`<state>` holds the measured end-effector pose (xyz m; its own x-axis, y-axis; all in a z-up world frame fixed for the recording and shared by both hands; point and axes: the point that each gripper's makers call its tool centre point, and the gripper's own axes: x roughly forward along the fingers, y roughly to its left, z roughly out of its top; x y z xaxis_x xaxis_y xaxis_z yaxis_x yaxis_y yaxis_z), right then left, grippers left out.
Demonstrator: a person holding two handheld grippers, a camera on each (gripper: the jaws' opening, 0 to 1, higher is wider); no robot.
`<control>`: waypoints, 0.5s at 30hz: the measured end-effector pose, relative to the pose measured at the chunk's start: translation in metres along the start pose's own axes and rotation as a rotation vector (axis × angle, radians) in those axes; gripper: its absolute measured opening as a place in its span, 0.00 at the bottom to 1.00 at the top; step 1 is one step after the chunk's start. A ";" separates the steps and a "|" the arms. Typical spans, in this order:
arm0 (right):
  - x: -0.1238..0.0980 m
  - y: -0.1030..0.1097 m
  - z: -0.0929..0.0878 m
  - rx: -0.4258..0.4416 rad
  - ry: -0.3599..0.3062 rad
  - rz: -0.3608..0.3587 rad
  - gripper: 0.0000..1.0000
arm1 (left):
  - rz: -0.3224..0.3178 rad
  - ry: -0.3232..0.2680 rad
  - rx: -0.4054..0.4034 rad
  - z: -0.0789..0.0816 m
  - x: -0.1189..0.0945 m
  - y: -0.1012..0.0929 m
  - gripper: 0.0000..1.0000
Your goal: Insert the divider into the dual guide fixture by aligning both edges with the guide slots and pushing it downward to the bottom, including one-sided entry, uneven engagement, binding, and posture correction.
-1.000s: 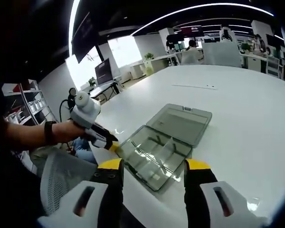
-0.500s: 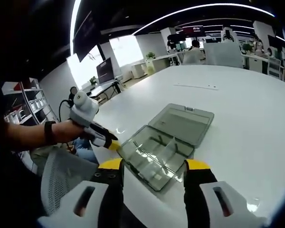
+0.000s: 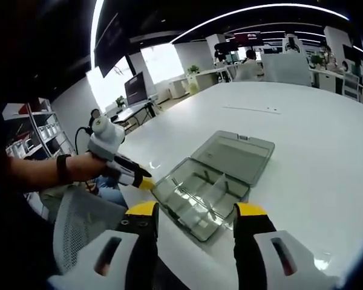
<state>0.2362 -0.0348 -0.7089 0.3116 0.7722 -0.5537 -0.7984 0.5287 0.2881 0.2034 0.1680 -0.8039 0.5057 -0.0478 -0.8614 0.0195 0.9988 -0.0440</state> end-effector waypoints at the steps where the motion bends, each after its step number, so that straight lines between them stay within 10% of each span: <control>1: 0.000 0.000 0.001 0.000 -0.001 0.001 0.46 | -0.001 -0.004 -0.002 0.000 -0.001 0.000 0.30; 15: 0.002 0.007 0.003 0.014 -0.015 0.014 0.45 | -0.035 -0.069 -0.061 0.006 -0.013 -0.004 0.30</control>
<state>0.2327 -0.0286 -0.7052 0.3081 0.7851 -0.5373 -0.7959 0.5221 0.3066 0.2025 0.1644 -0.7895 0.5637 -0.0798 -0.8221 -0.0135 0.9943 -0.1057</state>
